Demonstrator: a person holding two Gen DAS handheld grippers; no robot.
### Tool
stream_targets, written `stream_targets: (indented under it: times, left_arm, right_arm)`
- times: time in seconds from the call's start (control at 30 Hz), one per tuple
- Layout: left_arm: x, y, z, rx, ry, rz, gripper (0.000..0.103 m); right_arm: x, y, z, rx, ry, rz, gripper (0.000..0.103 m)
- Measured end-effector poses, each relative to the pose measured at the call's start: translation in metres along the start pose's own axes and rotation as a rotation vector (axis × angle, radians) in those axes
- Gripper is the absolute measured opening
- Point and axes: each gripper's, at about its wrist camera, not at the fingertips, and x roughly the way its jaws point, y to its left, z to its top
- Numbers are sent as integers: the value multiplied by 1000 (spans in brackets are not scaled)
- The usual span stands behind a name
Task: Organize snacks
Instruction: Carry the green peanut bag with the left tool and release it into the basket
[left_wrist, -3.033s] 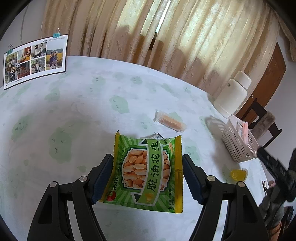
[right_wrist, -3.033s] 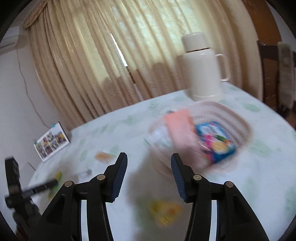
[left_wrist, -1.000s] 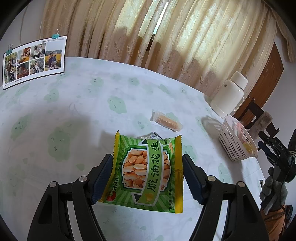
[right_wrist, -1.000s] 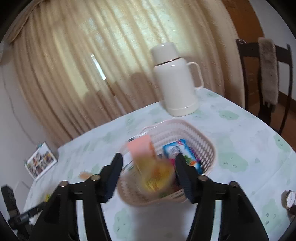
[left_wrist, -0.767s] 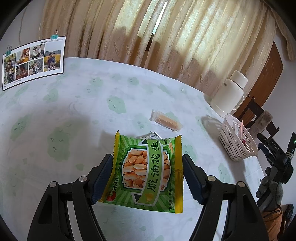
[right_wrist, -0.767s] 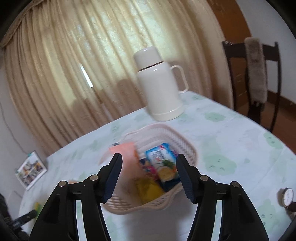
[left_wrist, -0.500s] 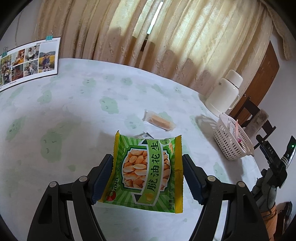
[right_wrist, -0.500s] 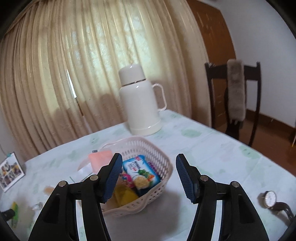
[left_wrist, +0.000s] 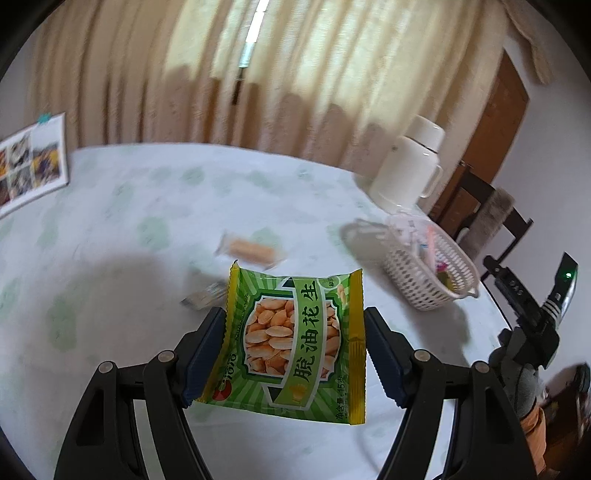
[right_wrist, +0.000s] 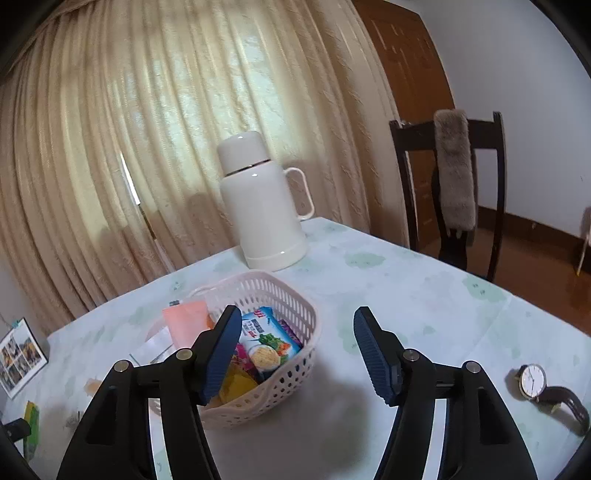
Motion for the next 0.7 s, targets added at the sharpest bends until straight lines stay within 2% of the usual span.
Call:
stream_targets:
  times: [0.17,0.37,0.7]
  left_arm:
    - [15,-36,17,51,23,-63,71]
    - [33,-76,32,133,24,-82,71]
    - [65,-129,56,163,49,-194,71]
  right_arm:
    - [-1,-2,0,25,8,8,65]
    - [-4,-4,0,44,13,29,66]
    - [-6,-17,2,114,20,47,68]
